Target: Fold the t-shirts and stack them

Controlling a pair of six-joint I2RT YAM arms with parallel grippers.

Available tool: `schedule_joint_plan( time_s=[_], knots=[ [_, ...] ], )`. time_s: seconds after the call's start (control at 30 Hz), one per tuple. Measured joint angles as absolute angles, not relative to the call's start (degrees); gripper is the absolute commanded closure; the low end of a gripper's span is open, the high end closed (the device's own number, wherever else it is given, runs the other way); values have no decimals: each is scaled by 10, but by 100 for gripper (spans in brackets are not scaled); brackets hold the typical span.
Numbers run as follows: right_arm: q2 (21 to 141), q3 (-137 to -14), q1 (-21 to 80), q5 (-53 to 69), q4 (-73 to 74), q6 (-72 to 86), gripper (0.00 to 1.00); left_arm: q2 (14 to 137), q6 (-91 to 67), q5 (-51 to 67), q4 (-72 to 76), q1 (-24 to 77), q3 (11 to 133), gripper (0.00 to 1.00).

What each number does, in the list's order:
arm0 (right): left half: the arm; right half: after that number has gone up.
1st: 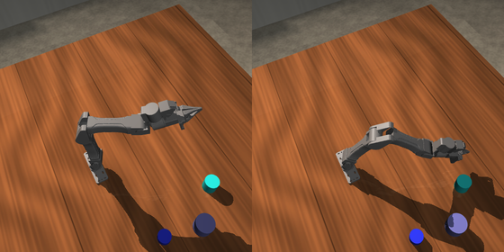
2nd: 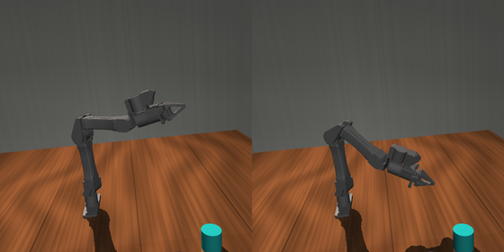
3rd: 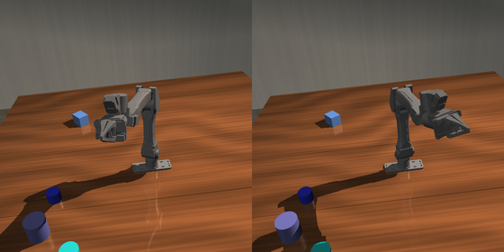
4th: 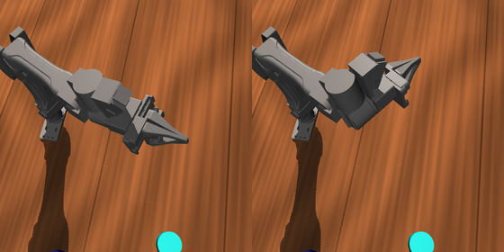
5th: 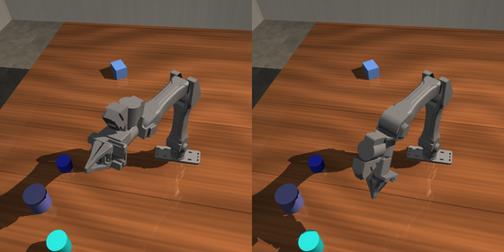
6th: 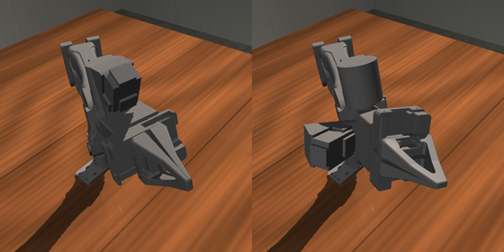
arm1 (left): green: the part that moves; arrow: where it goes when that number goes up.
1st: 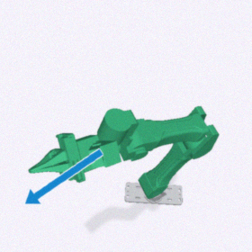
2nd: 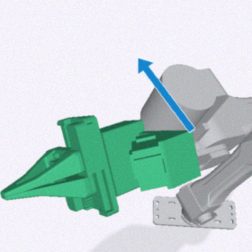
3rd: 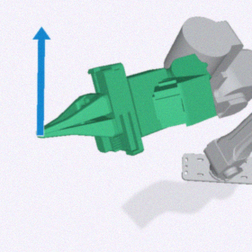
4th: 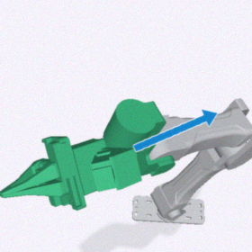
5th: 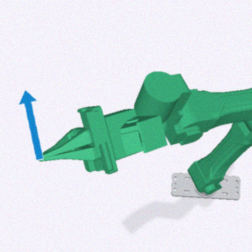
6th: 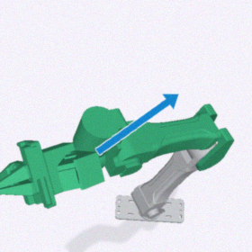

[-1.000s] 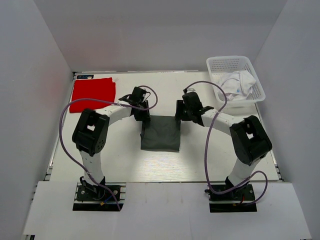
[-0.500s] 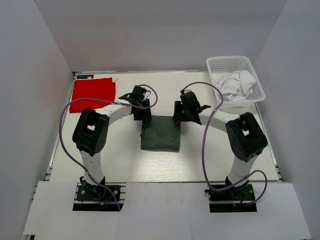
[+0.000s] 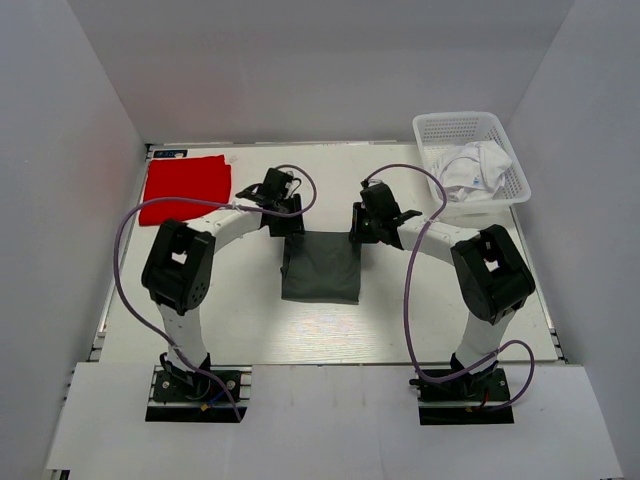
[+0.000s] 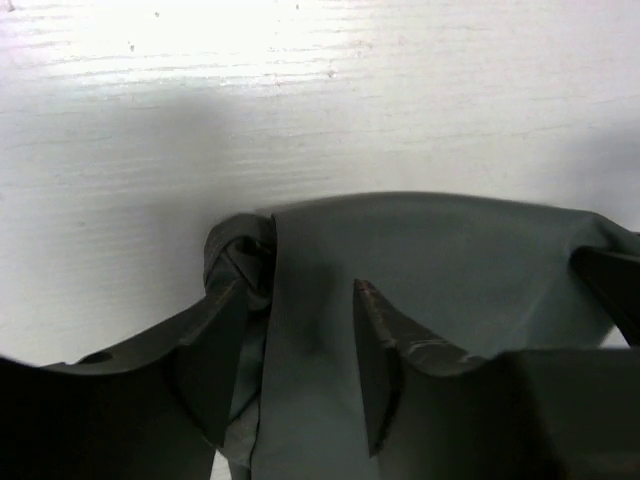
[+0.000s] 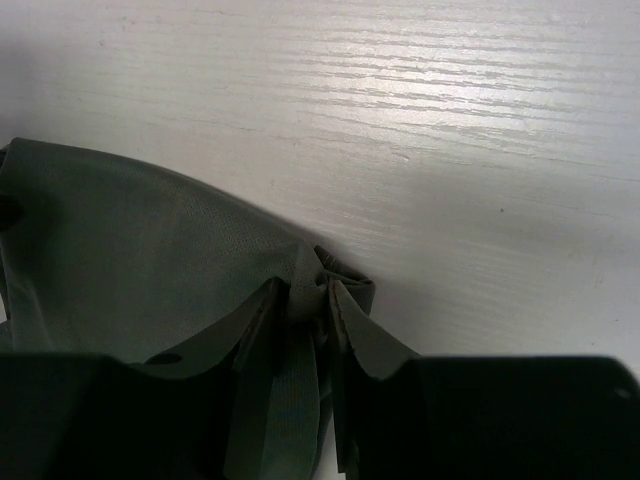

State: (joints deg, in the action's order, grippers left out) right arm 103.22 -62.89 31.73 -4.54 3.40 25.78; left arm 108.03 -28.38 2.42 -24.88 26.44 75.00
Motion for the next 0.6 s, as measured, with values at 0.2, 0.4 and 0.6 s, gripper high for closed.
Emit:
schedule_joint_plan(
  time_s=[0.2,0.4,0.6],
  knots=[
    [1032,-629,317,-46,34,258,71,1113,-281,40,-248,264,759,69],
    [1032,-629,316,-43,34,257,98,1121,-281,52,-247,264,759,100],
    [1031,-629,316,-36,34,254,100,1112,-281,53,-237,264,750,100]
  ],
)
